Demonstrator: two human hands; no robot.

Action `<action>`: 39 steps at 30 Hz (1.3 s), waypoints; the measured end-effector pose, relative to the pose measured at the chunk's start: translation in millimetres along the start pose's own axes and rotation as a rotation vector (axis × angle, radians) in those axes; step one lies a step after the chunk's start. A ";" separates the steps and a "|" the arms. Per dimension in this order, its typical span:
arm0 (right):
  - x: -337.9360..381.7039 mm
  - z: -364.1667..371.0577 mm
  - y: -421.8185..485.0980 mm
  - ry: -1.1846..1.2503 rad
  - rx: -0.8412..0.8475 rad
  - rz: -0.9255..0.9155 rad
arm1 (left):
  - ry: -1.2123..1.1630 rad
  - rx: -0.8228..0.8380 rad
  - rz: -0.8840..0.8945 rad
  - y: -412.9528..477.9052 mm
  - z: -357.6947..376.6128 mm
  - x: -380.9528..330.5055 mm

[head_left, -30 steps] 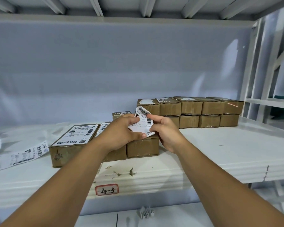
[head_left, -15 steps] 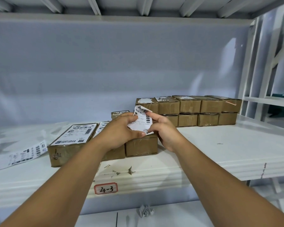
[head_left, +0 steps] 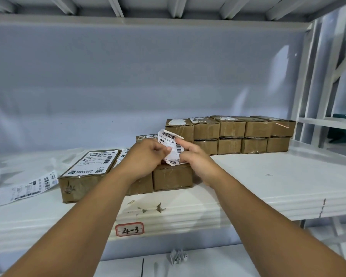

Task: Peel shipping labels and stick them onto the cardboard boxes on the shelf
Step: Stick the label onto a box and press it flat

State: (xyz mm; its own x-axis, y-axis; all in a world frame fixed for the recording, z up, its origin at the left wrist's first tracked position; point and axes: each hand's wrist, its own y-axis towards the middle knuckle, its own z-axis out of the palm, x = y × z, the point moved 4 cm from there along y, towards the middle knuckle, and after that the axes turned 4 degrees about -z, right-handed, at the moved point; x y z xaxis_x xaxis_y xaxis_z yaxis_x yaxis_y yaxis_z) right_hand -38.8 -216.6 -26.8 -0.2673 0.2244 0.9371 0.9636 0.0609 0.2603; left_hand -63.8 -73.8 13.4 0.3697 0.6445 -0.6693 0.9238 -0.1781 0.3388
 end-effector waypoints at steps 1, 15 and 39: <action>-2.9 -0.6 1.6 0.001 -0.007 0.013 | 0.020 -0.025 -0.015 0.3 -0.1 -0.2; 6.3 -2.1 -13.7 0.079 0.004 0.037 | 0.162 -0.062 -0.085 5.2 0.2 -1.7; 2.8 -4.1 -7.5 0.120 -0.019 0.068 | 0.666 0.160 -0.083 24.9 3.4 -26.3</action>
State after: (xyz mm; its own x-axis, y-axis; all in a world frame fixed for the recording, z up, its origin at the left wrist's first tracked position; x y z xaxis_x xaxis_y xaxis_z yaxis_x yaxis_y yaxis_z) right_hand -46.8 -220.3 -25.2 -0.2009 0.1099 0.9734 0.9796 0.0303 0.1987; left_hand -50.2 -97.7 37.1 0.2049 0.9711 -0.1224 0.9686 -0.1832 0.1681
